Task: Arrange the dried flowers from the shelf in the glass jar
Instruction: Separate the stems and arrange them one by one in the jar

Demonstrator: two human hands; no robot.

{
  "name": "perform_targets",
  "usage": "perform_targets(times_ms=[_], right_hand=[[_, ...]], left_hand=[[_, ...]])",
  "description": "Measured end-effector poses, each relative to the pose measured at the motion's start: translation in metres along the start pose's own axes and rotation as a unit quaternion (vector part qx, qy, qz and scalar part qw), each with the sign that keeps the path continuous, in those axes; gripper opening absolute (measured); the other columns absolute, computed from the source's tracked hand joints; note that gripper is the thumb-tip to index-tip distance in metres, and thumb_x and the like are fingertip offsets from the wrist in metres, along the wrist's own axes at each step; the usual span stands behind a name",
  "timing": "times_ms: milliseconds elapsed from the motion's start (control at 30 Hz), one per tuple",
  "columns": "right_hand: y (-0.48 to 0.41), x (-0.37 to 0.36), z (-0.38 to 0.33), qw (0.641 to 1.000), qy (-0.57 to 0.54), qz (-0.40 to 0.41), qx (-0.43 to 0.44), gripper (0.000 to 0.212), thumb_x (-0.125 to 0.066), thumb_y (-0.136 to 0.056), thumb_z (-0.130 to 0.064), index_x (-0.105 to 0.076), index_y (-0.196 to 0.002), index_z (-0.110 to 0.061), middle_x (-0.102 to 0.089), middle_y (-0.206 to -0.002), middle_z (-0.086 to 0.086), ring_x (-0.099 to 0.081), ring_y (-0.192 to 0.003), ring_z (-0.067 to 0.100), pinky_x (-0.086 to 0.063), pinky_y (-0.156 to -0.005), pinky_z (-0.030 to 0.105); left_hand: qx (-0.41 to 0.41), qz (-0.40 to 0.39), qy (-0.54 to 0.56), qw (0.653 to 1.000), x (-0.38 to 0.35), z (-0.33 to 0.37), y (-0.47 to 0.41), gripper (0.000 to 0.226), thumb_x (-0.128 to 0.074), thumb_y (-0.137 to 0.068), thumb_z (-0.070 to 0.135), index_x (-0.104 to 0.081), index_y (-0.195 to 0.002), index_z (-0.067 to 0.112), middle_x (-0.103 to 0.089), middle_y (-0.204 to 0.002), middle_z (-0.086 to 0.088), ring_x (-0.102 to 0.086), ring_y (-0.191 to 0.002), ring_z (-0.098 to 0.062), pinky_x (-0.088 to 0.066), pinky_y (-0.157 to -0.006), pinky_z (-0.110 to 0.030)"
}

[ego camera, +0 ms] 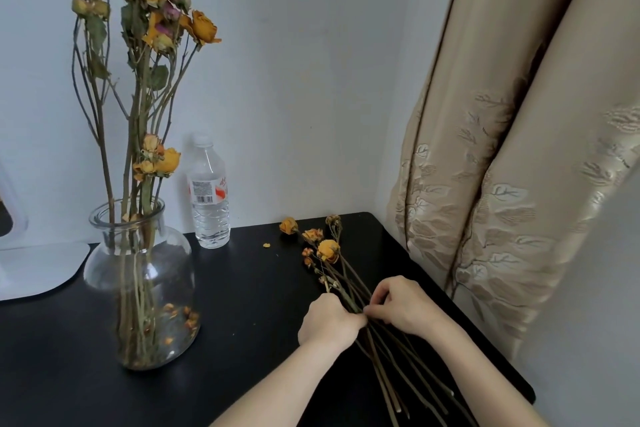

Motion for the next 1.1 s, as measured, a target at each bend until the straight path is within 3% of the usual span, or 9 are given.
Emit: perform_targets(times_ms=[333, 500, 700, 1000, 1100], right_hand=[[0.0, -0.006, 0.0, 0.999, 0.04, -0.013, -0.021, 0.006, -0.067, -0.078, -0.023, -0.062, -0.075, -0.02, -0.062, -0.078, -0.001, -0.063, -0.078, 0.015, -0.053, -0.074, 0.029], [-0.001, -0.01, 0.003, 0.998, 0.056, -0.002, -0.038, 0.01, -0.065, -0.08, -0.028, -0.066, -0.079, -0.019, -0.066, -0.086, 0.0, -0.063, -0.081, 0.014, -0.052, -0.072, 0.028], [-0.002, -0.011, -0.001, 0.997, 0.059, 0.0, -0.04, 0.013, -0.063, -0.083, -0.029, -0.066, -0.085, -0.017, -0.066, -0.09, 0.001, -0.063, -0.084, 0.014, -0.054, -0.076, 0.029], [-0.001, -0.012, -0.003, 0.997, 0.066, 0.009, -0.046, 0.012, -0.062, -0.085, -0.029, -0.063, -0.081, -0.018, -0.064, -0.087, -0.001, -0.062, -0.081, 0.013, -0.05, -0.068, 0.026], [0.001, -0.013, -0.005, 0.997, 0.065, 0.02, -0.044, 0.012, -0.061, -0.086, -0.03, -0.061, -0.09, -0.018, -0.063, -0.092, -0.001, -0.061, -0.084, 0.014, -0.051, -0.07, 0.027]], left_hand=[[0.022, -0.007, 0.115, 0.993, -0.002, -0.003, -0.001, 0.015, -0.063, -0.071, 0.028, -0.057, -0.071, 0.014, -0.058, -0.071, 0.001, -0.057, -0.065, -0.016, -0.043, -0.058, -0.026], [0.04, 0.003, 0.128, 0.991, 0.0, -0.01, -0.004, 0.023, -0.062, -0.069, 0.026, -0.043, -0.057, 0.019, -0.044, -0.053, 0.004, -0.042, -0.044, -0.012, -0.036, -0.048, -0.024], [0.056, -0.004, 0.163, 0.985, 0.005, -0.019, -0.006, 0.031, -0.061, -0.073, 0.017, -0.035, -0.056, 0.018, -0.037, -0.053, 0.002, -0.033, -0.042, -0.011, -0.028, -0.042, -0.022], [0.061, -0.018, 0.208, 0.976, 0.018, -0.028, 0.0, 0.017, -0.06, -0.075, 0.016, -0.045, -0.07, 0.01, -0.035, -0.051, 0.001, -0.028, -0.038, -0.011, -0.024, -0.036, -0.019], [0.063, -0.026, 0.209, 0.976, 0.025, -0.03, 0.001, 0.014, -0.059, -0.076, 0.015, -0.047, -0.073, 0.01, -0.033, -0.051, 0.0, -0.026, -0.04, -0.012, -0.023, -0.036, -0.018]])
Point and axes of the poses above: each hand's wrist, its own y-axis away from the middle knuckle, its own x-axis out of the back of the hand, z = x × y, the point moved 3 cm from there along -y, towards the middle knuckle
